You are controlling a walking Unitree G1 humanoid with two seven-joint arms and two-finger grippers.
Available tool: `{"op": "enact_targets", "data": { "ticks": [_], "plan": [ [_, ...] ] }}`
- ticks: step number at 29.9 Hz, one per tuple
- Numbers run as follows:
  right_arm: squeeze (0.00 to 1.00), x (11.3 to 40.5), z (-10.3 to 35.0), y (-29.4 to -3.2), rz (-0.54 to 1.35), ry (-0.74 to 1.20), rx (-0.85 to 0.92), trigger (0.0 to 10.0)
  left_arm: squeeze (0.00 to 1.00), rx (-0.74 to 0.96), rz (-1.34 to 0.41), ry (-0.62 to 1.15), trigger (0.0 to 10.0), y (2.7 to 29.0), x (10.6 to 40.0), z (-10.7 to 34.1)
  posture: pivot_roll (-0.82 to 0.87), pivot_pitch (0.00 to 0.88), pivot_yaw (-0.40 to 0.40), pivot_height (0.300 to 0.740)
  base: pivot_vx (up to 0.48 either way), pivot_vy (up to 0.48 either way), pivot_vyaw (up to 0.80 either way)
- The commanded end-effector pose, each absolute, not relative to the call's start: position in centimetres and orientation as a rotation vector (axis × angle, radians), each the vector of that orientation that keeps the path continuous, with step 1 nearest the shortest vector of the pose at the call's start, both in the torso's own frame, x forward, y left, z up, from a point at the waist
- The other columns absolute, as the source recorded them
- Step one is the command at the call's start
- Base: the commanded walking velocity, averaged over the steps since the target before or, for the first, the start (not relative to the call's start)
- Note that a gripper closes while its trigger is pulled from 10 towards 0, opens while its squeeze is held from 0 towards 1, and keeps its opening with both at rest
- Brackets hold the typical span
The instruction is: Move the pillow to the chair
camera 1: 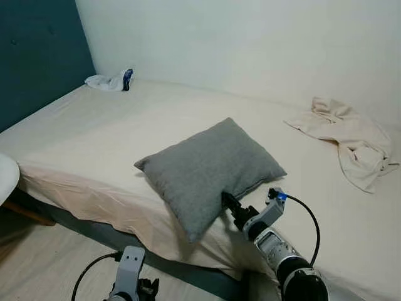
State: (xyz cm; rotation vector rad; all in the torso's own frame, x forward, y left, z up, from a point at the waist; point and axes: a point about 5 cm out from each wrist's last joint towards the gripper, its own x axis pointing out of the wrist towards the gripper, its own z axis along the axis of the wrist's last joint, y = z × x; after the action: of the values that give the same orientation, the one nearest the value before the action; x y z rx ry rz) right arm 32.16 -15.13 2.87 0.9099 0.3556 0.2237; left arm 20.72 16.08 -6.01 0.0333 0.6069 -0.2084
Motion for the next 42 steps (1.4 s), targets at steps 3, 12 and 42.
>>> {"op": "enact_targets", "data": {
  "ticks": [3, 12, 42],
  "plan": [
    [0.0, 33.0, 4.0, -14.5, 0.261, 0.309, 0.943, 10.0, 0.0, 0.055, -0.231, 0.66, 10.0, 16.5, 18.8, -7.0, 0.24, 0.053, -0.004, 0.45, 0.0, 0.0, 0.0],
    [0.0, 35.6, 7.3, -12.7, 0.293, 0.258, 0.959, 10.0, 0.0, 0.065, -0.229, 0.64, 10.0, 17.3, 18.0, -7.0, 0.25, 0.095, 0.006, 0.45, 0.0, 0.0, 0.0],
    [0.0, 33.8, 7.4, -5.9, 0.709, 0.267, 0.73, 0.0, 0.0, 0.013, -0.223, 0.538, 10.0, 15.5, 22.2, -5.0, 0.17, 0.013, -0.025, 0.45, 0.0, 0.0, 0.0]
  ]
}}
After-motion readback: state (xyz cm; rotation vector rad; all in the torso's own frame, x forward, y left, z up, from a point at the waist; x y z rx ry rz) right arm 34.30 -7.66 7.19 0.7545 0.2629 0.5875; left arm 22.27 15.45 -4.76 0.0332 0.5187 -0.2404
